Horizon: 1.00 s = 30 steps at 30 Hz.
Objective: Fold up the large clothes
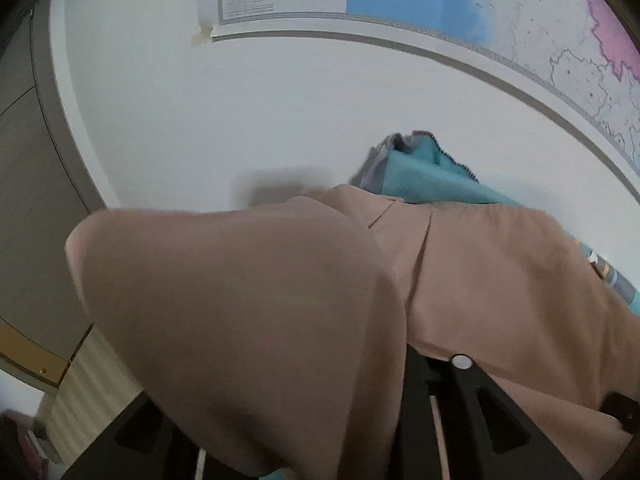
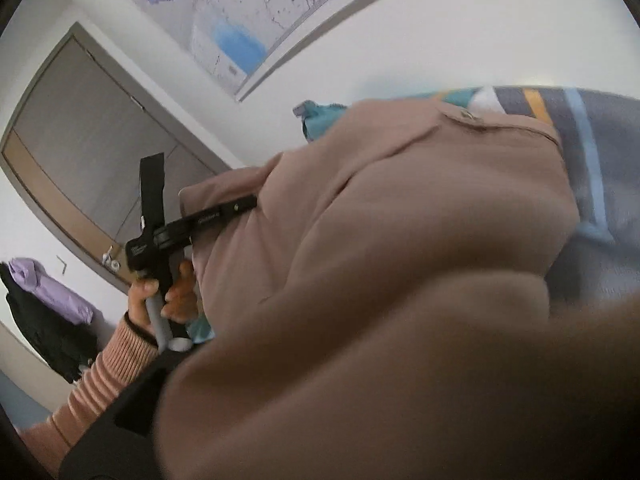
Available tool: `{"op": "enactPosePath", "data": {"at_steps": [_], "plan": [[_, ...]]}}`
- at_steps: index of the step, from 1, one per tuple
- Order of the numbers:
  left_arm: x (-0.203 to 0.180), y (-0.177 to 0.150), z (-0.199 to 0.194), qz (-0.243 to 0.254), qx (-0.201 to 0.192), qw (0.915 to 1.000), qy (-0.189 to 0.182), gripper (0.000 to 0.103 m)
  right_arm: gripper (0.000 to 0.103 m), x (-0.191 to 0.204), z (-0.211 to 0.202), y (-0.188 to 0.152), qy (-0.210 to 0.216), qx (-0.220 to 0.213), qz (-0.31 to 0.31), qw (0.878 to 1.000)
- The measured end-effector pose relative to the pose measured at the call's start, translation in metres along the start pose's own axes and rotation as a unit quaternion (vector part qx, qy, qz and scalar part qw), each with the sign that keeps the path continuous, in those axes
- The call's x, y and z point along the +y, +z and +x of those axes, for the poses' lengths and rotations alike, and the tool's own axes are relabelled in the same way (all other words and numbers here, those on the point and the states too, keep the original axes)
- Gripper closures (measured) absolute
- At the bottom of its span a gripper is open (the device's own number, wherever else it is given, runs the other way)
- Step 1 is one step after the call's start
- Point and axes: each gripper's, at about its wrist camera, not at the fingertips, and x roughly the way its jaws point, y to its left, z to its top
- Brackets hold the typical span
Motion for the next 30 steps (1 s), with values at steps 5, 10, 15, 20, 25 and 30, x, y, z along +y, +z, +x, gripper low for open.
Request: {"op": "enactPosePath", "data": {"at_steps": [5,10,15,20,25,30], "plan": [[0.022,-0.009,-0.003,-0.025,0.019,0.9990,-0.033,0.057,0.032,-0.016,-0.059,-0.007,0.007,-0.027,0.009,1.000],[0.035,-0.016,0.001,-0.049,0.034,0.9964,-0.060,0.052,0.032,-0.049,-0.079,0.000,0.017,-0.045,0.082,0.995],[0.018,-0.014,0.001,-0.044,0.027,0.9974,-0.052,0.069,0.091,-0.048,-0.059,-0.004,0.030,-0.004,0.083,0.996],[0.003,0.009,0.004,-0.044,0.004,0.9971,-0.061,0.080,0.094,-0.031,-0.087,-0.033,0.021,-0.026,0.038,0.999],[-0.011,0.004,0.017,0.001,0.013,0.9998,-0.016,0.059,0.082,-0.037,-0.083,-0.045,-0.021,0.001,0.054,0.998],[0.007,-0.011,-0.010,0.012,0.003,0.9998,0.014,0.038,0.051,-0.025,-0.096,-0.031,-0.053,-0.023,0.022,0.998]]}}
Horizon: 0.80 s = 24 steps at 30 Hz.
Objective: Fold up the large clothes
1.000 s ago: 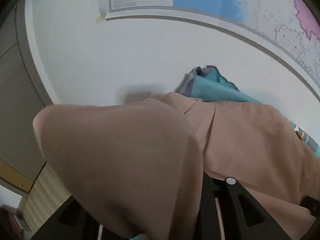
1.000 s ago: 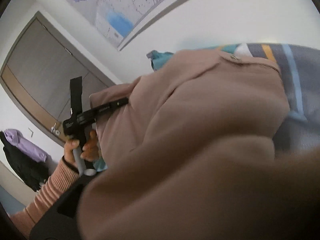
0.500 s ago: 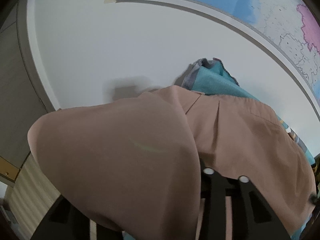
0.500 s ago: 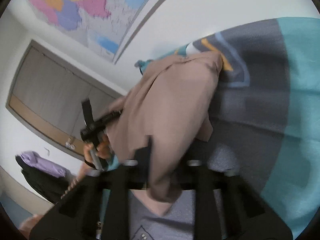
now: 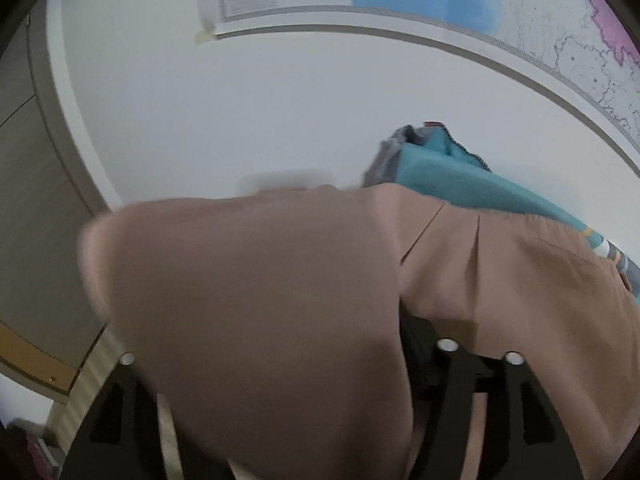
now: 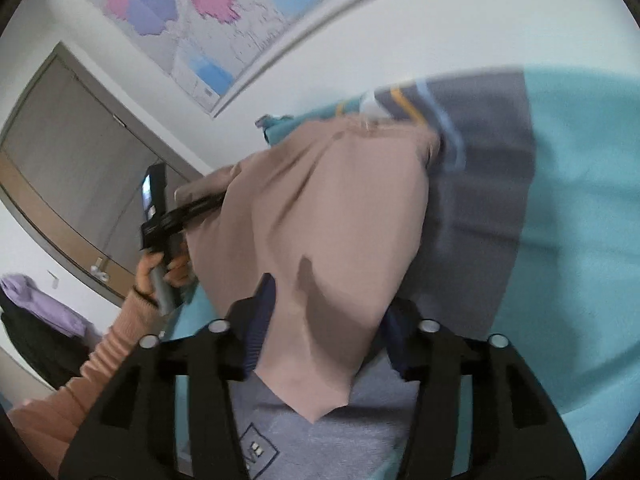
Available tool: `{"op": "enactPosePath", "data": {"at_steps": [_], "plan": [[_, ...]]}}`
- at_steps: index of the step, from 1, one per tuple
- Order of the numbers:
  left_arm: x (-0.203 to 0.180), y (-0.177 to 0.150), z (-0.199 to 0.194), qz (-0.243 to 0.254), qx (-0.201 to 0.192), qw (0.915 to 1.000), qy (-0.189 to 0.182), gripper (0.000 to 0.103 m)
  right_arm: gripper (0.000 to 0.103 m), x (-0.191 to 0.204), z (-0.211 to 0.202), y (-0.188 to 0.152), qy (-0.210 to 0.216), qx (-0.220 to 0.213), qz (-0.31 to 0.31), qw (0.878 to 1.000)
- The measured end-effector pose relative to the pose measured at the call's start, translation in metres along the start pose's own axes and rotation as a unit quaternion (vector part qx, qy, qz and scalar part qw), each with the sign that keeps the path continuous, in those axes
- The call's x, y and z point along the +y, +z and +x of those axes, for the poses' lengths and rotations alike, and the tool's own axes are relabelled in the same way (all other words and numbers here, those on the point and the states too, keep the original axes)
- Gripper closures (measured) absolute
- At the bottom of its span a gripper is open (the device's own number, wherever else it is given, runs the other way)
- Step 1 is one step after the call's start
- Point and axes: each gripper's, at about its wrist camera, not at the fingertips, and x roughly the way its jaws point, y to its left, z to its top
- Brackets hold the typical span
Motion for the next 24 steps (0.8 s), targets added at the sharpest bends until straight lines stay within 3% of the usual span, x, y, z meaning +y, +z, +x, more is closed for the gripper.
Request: {"op": "enactPosePath", "data": {"at_steps": [2,4,7,10,13,16,19,21,24], "plan": [[0.008,-0.005,-0.015,0.001,-0.007,0.9999,0.015,0.023,0.048,0.003,-0.007,0.004,-0.017,-0.007,-0.012,1.000],[0.013,-0.010,-0.032,0.007,-0.019,0.9988,0.046,0.022,0.048,0.007,-0.013,0.007,-0.043,-0.018,-0.025,0.999],[0.019,-0.019,-0.061,0.011,-0.039,0.9975,0.059,0.022,0.047,0.014,-0.022,0.014,-0.063,-0.042,-0.037,0.996],[0.012,-0.022,-0.078,0.023,-0.053,0.9974,0.042,0.022,0.047,0.022,-0.023,0.022,-0.055,-0.058,-0.051,0.996],[-0.011,-0.026,-0.087,0.050,-0.066,0.9962,0.026,0.021,0.047,0.031,-0.006,0.029,-0.057,-0.047,-0.069,0.995],[-0.029,-0.034,-0.078,0.066,-0.049,0.9966,0.005,0.020,0.050,0.033,0.028,0.037,-0.061,-0.011,-0.071,0.996],[-0.049,-0.038,-0.045,0.077,-0.009,0.9970,0.004,0.020,0.050,0.026,0.065,0.045,-0.065,0.026,-0.056,0.996],[-0.051,-0.042,-0.026,0.063,0.013,0.9979,0.006,0.017,0.050,0.018,0.087,0.047,-0.056,0.042,-0.030,0.997],[-0.038,-0.037,-0.019,0.015,0.023,0.9996,-0.011,0.012,0.049,0.025,0.100,0.043,-0.077,0.046,-0.054,0.995]]}}
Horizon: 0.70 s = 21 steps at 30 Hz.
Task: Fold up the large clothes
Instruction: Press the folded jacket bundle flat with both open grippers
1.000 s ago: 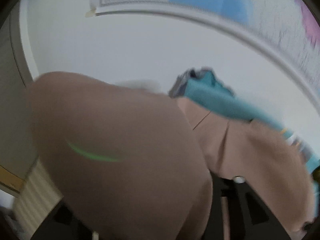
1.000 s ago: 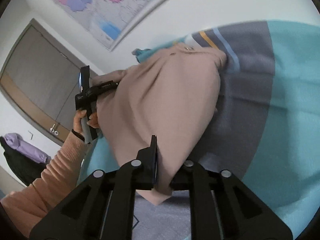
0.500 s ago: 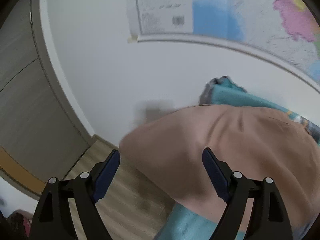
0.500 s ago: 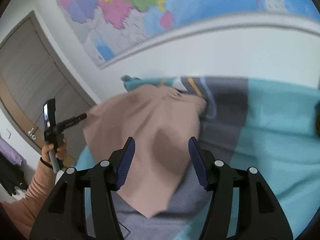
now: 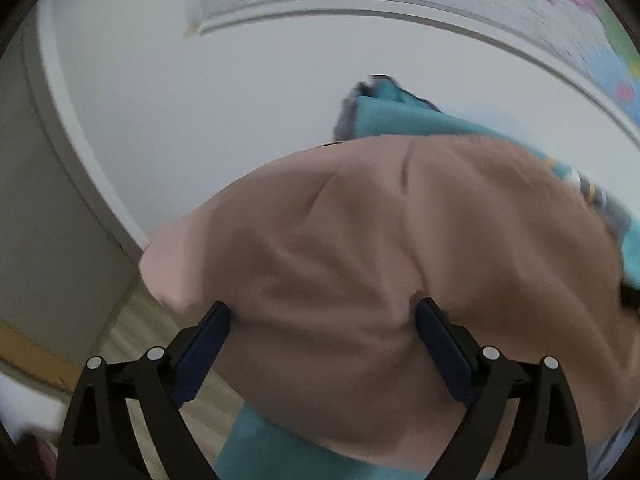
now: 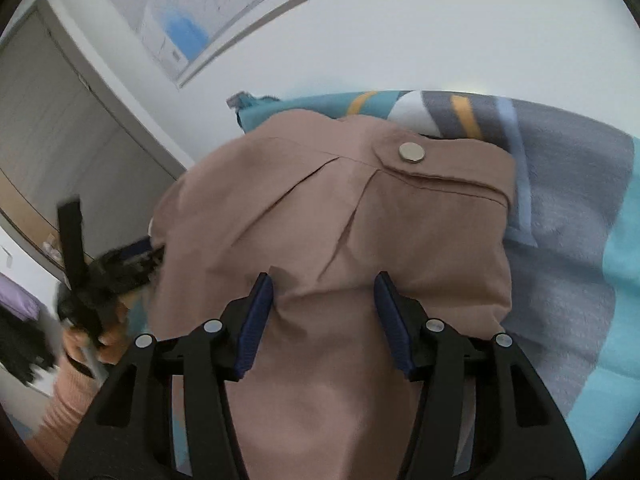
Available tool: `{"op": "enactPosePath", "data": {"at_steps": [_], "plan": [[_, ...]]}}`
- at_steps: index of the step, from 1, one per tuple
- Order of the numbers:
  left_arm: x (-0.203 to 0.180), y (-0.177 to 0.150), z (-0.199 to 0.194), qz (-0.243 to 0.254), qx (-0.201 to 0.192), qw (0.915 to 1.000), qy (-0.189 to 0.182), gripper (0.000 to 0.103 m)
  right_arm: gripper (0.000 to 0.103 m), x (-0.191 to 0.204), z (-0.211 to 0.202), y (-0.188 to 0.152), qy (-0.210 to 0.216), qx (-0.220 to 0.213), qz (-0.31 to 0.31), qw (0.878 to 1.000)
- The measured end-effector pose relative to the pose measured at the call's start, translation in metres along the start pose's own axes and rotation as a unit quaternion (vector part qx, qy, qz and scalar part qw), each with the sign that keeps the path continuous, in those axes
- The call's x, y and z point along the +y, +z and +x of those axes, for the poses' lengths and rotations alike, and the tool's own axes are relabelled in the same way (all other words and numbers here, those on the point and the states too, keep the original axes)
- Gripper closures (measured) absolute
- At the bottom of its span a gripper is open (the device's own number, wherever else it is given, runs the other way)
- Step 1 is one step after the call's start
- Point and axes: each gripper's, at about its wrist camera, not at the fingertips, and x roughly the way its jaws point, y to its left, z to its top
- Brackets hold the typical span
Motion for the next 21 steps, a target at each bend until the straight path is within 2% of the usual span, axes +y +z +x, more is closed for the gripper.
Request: {"op": "enactPosePath", "data": {"at_steps": [2,4,6,9,11,12,13,20,21], "plan": [[0.006,0.001,-0.005,-0.018,0.001,0.9998,-0.001,0.016,0.049,0.006,-0.006,-0.001,0.002,-0.002,-0.010,1.000],[0.004,-0.001,-0.017,-0.016,-0.010,0.9998,0.001,0.020,0.049,0.009,-0.025,-0.003,0.002,-0.022,-0.024,0.999],[-0.004,-0.005,-0.036,-0.008,-0.032,0.9993,0.018,0.021,0.049,0.009,-0.044,-0.006,0.007,-0.045,-0.027,0.999],[-0.020,-0.011,-0.066,0.004,-0.063,0.9980,-0.005,0.016,0.048,0.009,-0.068,-0.015,0.013,-0.065,-0.035,0.997],[-0.034,-0.018,-0.082,0.016,-0.075,0.9970,-0.010,0.016,0.048,0.012,-0.075,-0.024,0.007,-0.065,-0.051,0.997],[-0.041,-0.020,-0.087,0.011,-0.055,0.9984,-0.004,0.015,0.046,0.013,-0.077,-0.028,-0.001,-0.063,-0.060,0.996],[-0.048,-0.023,-0.091,0.014,-0.056,0.9983,-0.004,0.013,0.043,0.016,-0.078,-0.034,-0.012,-0.060,-0.074,0.995],[-0.077,-0.033,-0.101,0.034,-0.054,0.9978,-0.019,0.013,0.042,0.029,-0.061,-0.055,-0.036,-0.033,-0.123,0.991],[-0.083,-0.035,-0.099,0.038,-0.051,0.9978,-0.022,0.013,0.039,0.030,-0.055,-0.058,-0.038,-0.022,-0.129,0.991]]}}
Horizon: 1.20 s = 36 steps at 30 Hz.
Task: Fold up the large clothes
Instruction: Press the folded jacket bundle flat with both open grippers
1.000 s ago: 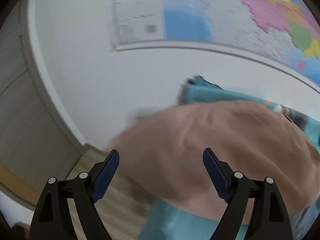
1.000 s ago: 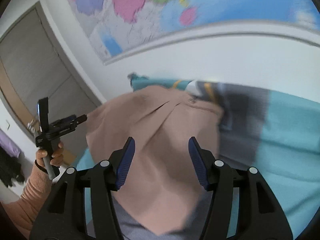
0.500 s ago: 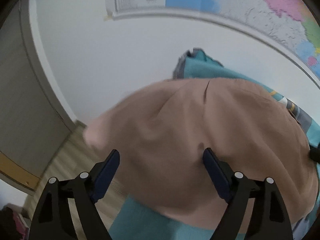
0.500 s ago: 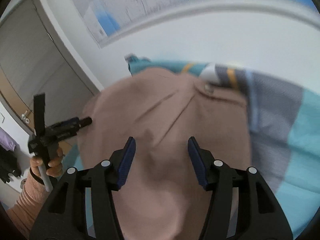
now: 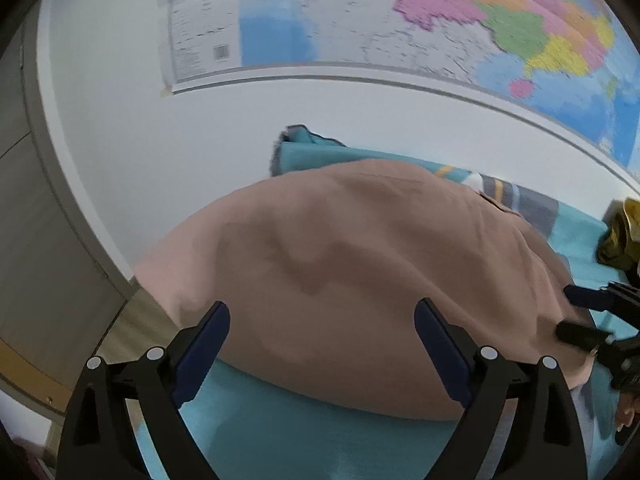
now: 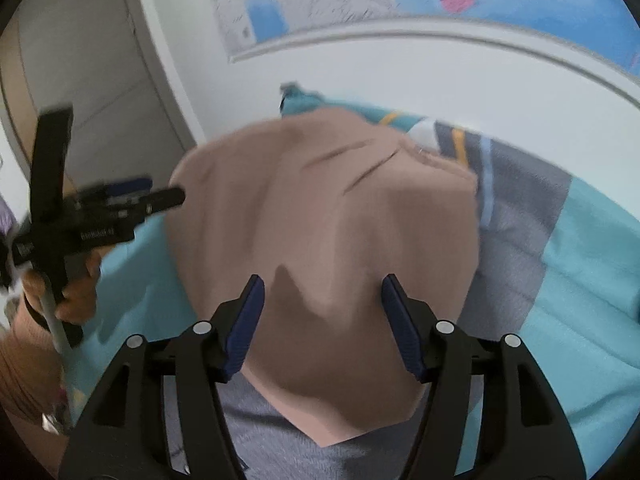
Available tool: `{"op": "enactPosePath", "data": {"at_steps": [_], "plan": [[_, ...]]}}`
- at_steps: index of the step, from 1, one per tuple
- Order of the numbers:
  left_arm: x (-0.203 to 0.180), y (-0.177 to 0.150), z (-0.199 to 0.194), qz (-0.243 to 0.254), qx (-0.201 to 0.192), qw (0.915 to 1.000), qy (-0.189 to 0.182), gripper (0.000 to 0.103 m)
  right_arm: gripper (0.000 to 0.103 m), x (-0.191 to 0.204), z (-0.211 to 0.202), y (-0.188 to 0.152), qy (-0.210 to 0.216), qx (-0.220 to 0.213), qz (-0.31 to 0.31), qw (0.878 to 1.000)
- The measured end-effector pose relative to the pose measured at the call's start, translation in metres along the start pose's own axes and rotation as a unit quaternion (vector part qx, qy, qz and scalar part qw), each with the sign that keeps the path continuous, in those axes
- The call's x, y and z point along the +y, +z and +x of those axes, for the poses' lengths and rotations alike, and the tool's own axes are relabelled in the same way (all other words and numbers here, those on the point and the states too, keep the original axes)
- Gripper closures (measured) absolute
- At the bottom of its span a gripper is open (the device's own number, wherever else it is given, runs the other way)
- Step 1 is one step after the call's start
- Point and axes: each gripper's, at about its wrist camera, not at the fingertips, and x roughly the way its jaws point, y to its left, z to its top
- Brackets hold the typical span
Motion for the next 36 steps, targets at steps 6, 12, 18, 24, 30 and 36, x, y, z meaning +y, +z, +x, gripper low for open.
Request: {"op": "enactPosePath", "data": {"at_steps": [6,12,18,24,30,36], "plan": [[-0.013,-0.005,0.013,0.007,0.016,0.9998,-0.010,0.013,0.038,-0.008,0.013,-0.003,0.004,0.027,0.013,1.000],[-0.015,-0.007,0.027,0.008,0.029,0.9995,0.002,0.013,0.038,-0.014,-0.008,0.029,0.010,-0.023,0.024,0.999],[-0.009,-0.009,0.052,-0.017,0.068,0.9975,0.009,0.010,0.039,-0.038,0.037,0.058,-0.017,0.009,0.073,0.997],[-0.008,-0.011,0.047,-0.012,0.062,0.9979,0.015,0.010,0.039,-0.043,0.036,0.053,-0.003,0.014,0.088,0.996],[-0.020,-0.019,0.020,0.013,0.022,0.9997,-0.006,0.010,0.039,-0.024,-0.018,0.023,0.021,-0.018,0.042,0.999],[-0.039,-0.035,0.033,0.031,0.046,0.9983,-0.017,0.010,0.041,-0.019,-0.001,-0.008,0.017,0.035,0.037,0.999]]}}
